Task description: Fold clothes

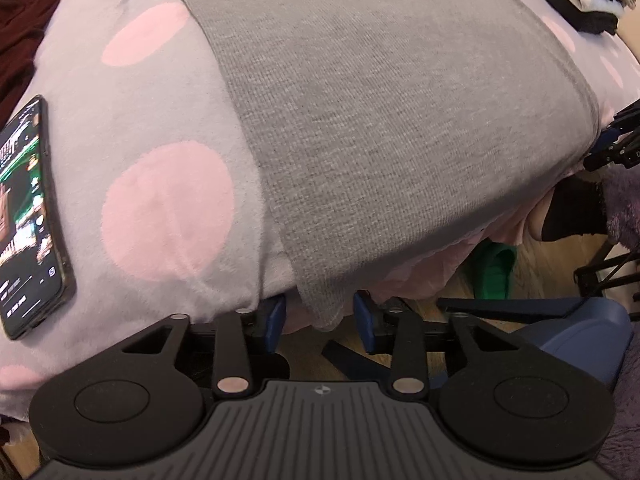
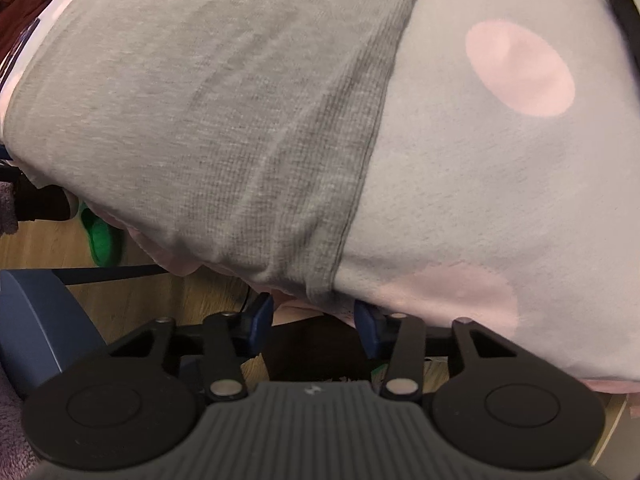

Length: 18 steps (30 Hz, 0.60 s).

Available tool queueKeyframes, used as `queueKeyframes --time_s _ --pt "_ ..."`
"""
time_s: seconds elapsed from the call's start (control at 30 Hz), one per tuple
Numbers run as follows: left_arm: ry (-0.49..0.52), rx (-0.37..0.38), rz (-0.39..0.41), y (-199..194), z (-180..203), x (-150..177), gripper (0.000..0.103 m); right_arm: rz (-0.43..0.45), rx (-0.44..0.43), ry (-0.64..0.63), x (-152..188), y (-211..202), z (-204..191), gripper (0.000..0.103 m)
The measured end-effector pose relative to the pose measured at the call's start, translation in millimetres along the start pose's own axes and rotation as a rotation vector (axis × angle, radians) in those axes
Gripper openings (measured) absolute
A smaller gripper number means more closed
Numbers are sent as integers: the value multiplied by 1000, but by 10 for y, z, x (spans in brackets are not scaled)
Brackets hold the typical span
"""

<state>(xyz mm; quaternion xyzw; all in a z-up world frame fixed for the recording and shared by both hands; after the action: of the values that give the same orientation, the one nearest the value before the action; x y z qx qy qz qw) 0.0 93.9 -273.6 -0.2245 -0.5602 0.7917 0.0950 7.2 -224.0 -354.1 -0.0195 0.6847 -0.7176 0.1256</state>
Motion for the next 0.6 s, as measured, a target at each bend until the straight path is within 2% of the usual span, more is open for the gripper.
queueKeyframes --time_s 0.03,0.07,0.13,0.23,0.3,0.4,0.5,0.6 --pt "-6 -3 0 10 -16 -3 20 -12 -6 3 8 18 0 42" --pt "-12 -5 -1 20 -31 -5 18 -20 -12 7 13 30 2 30" --pt "-7 8 -4 -6 -22 -3 6 -13 -26 23 1 8 23 18" --pt "15 29 -21 -63 34 8 2 2 -61 50 -20 -51 52 5" --pt "48 27 -31 -112 78 14 2 7 -91 57 -33 -102 53 5" --pt "43 79 -11 -278 106 -16 2 10 -145 53 -54 -207 54 3" --pt "29 141 18 -453 127 -55 2 34 -247 75 -90 -384 82 1" --pt "-17 236 90 -644 129 -151 2 93 -385 120 -154 -619 133 1"
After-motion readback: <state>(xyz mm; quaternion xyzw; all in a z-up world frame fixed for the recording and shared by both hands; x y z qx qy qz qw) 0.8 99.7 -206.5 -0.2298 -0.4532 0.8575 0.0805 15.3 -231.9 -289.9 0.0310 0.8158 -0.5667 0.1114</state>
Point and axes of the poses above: each gripper's, at about its wrist camera, not at the fingertips, and y roughly the way its jaws point, z to its right, x to its underside, the point moved 8 cm from there along y, roughly the way its jaws point, and after that the axes turned 11 degrees about x, right-handed, at the moved point
